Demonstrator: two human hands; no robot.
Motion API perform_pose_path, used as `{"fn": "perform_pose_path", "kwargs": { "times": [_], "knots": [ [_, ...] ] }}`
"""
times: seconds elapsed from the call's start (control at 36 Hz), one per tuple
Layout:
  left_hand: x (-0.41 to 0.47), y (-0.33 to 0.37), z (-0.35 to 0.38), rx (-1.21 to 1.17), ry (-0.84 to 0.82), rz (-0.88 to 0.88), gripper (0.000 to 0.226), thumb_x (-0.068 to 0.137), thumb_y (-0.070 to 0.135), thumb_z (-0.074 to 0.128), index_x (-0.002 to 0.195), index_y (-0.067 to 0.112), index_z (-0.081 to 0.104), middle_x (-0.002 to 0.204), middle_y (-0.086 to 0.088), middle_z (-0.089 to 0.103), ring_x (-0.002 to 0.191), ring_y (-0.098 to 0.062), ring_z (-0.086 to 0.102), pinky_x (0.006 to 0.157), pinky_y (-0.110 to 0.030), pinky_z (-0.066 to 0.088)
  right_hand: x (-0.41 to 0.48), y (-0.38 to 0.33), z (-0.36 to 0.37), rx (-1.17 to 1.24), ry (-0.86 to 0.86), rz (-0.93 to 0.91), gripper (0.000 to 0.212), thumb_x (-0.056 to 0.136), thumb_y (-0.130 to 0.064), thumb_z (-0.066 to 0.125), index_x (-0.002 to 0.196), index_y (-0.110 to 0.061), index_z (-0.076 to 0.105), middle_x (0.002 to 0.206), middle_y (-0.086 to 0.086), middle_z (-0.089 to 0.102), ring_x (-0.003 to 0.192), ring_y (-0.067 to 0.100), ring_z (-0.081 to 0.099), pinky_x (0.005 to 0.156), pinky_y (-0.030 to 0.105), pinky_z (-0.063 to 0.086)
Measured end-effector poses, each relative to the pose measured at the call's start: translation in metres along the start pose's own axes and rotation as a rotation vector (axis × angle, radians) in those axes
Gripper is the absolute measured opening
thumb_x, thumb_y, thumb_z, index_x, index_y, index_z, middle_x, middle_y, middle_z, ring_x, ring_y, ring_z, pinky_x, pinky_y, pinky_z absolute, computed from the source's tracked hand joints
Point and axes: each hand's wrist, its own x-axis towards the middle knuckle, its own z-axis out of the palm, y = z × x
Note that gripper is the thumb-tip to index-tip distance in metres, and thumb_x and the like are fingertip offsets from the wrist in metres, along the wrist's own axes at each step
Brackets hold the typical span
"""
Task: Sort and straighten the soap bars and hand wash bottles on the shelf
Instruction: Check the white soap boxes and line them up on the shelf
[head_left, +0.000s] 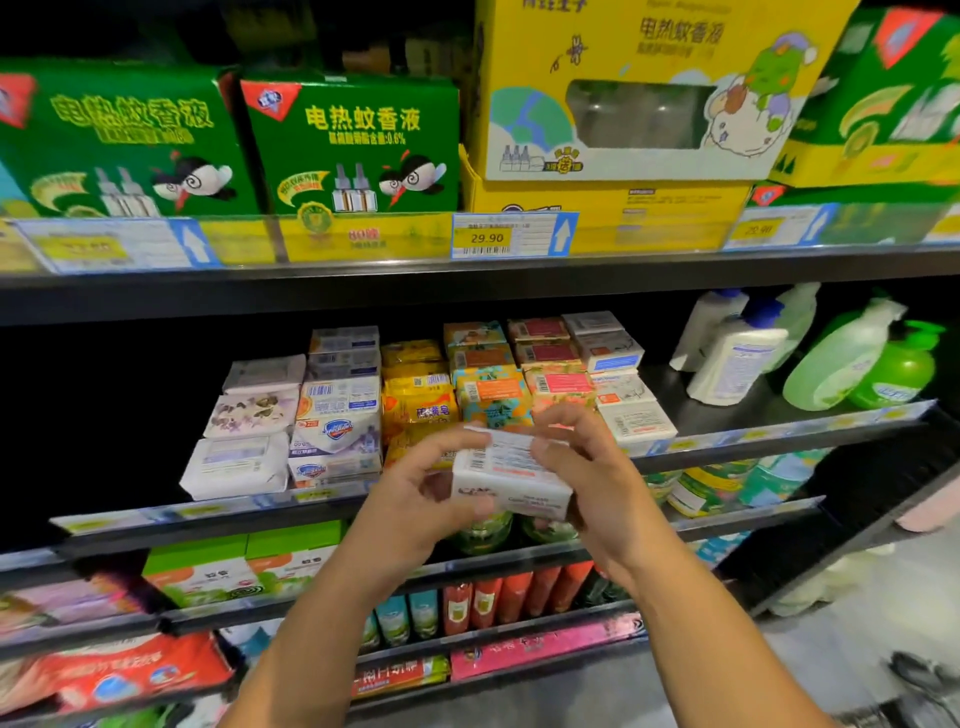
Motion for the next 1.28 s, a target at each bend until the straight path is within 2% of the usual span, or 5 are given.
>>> {"fn": "perform_pose_path", "kwargs": {
  "times": [0.22,0.33,0.67,1.06,1.28],
  "knots": [
    [0.018,0.001,-0.004,0.349,0.147,0.128,0.054,0.077,0.003,0.080,0.114,0.040,0.068,0.128,0.018,0.060,0.127,-0.005,0.052,0.097,-0.026,0.049,0.012,-0.005,-0.021,0.162,-0.273,0.091,0.071,0.064,-0.027,0.091,0.126,-0.013,0.060,0.112,0.015,0.070,0.085,0.028,0.070,0.069,0.030,0.058],
    [0.023,0.011,0.017,0.089,0.162,0.031,0.043,0.074,0.018,0.075,0.116,0.016,0.063,0.107,0.002,0.075,0.104,-0.018,0.069,0.084,-0.031,0.058,0.020,-0.017,-0.026,-0.097,-0.170,-0.007,0.034,0.085,-0.031,0.077,0.113,-0.012,0.068,0.114,0.007,0.073,0.107,0.023,0.069,0.086,0.032,0.056],
    [0.054,0.030,0.035,0.553,-0.021,0.142,0.071,0.069,0.016,0.089,0.127,0.039,0.054,0.127,0.012,0.058,0.113,-0.005,0.061,0.087,-0.025,0.055,0.028,-0.048,-0.055,0.184,-0.077,0.190,0.018,0.095,-0.033,0.057,0.097,-0.016,0.063,0.094,0.017,0.072,0.053,0.024,0.061,0.033,0.020,0.035],
    [0.066,0.039,0.061,-0.176,0.267,0.177,0.065,0.033,0.060,0.096,0.087,0.030,0.074,0.087,0.005,0.074,0.081,-0.009,0.069,0.063,-0.024,0.056,0.040,-0.036,-0.062,-0.094,-0.192,-0.057,0.043,0.071,-0.011,0.086,0.108,-0.025,0.071,0.112,0.005,0.073,0.109,0.025,0.068,0.093,0.046,0.057],
    [0.065,0.045,0.066,0.108,0.269,0.217,0.069,0.047,0.013,0.092,0.107,0.021,0.059,0.091,0.006,0.073,0.089,-0.007,0.068,0.066,-0.021,0.055,0.052,-0.014,-0.037,-0.272,-0.272,0.069,0.074,0.062,-0.025,0.093,0.126,-0.041,0.060,0.121,-0.010,0.069,0.116,0.015,0.065,0.094,0.043,0.057]
  ]
}}
